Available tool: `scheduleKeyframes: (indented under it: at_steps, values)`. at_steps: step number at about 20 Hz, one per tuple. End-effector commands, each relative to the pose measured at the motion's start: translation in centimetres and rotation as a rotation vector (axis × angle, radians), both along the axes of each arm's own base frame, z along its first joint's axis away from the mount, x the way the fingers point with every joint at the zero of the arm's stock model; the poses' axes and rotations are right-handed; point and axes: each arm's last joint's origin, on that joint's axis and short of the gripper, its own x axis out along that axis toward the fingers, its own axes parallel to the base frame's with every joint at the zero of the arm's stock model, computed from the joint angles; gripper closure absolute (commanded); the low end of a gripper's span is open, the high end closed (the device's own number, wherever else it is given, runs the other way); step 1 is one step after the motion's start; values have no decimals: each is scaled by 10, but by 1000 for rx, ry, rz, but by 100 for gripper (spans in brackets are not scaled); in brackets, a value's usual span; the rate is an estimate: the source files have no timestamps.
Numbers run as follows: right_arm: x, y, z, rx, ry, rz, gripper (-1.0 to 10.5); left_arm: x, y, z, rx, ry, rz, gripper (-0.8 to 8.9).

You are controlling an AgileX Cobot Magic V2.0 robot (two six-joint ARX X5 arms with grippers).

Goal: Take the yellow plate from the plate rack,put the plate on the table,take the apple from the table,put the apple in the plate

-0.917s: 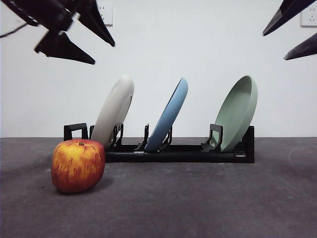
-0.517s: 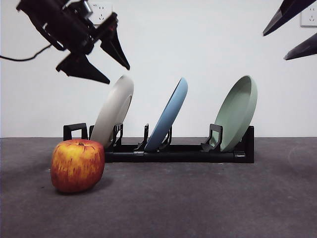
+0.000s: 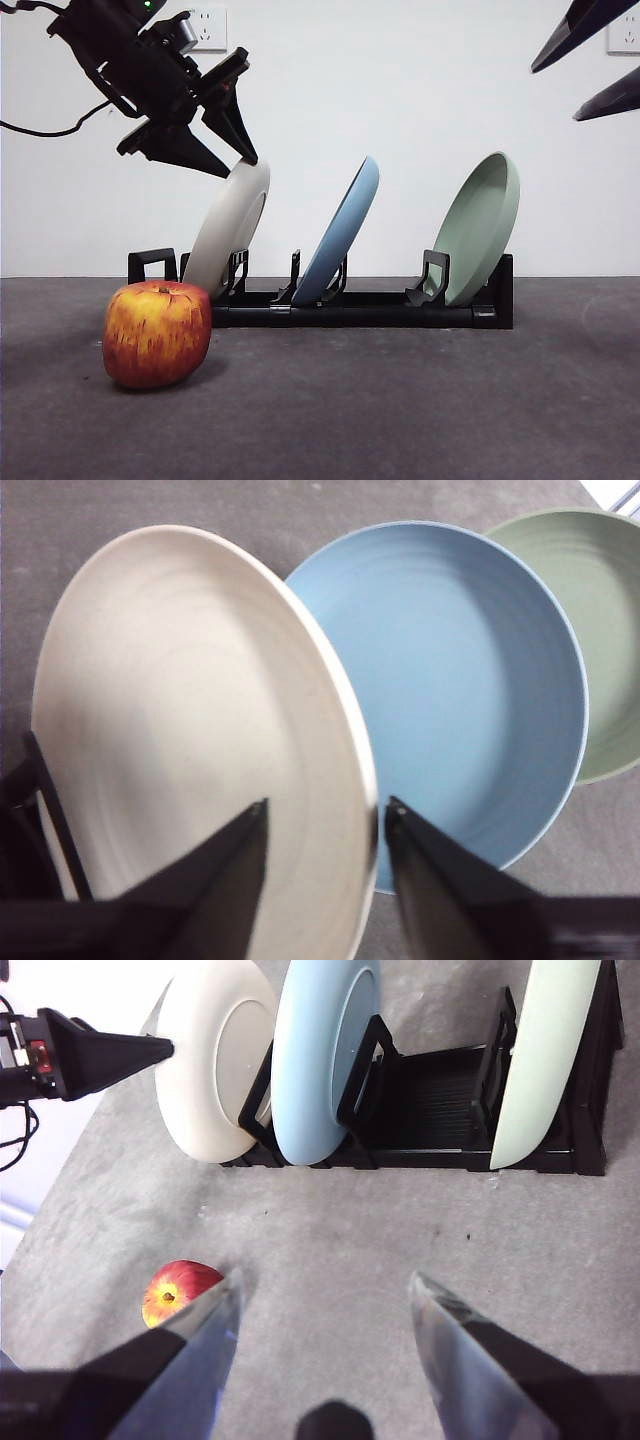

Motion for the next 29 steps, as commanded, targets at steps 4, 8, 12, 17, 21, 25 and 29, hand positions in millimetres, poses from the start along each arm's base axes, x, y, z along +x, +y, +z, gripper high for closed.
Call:
scheduleKeyframes:
  at_steps: [4, 8, 12, 17, 21, 25, 29]
  values:
    - [1, 0, 1, -8, -10, 3, 663, 1, -4, -2, 27, -21, -30, 822]
    - [1, 0, 1, -11, -10, -1, 663, -1, -4, 3, 31, -34, -47, 822]
    - [2, -1, 0, -40, -14, -39, 662, -12, -10, 28, 37, -70, -107, 822]
    - [3, -1, 3, -47, -56, -37, 662, -48, -26, 73, 74, -120, -219, 822]
    - [6, -3, 12, -78, -104, -97, 662, -97, -44, 96, 116, -129, -362, 822]
    - [8, -7, 39, -101, -187, -171, 662, -147, -79, 94, 309, -112, -451, 822]
    - [6, -13, 76, -86, -286, -201, 663, -184, -124, 83, 394, -135, -580, 822]
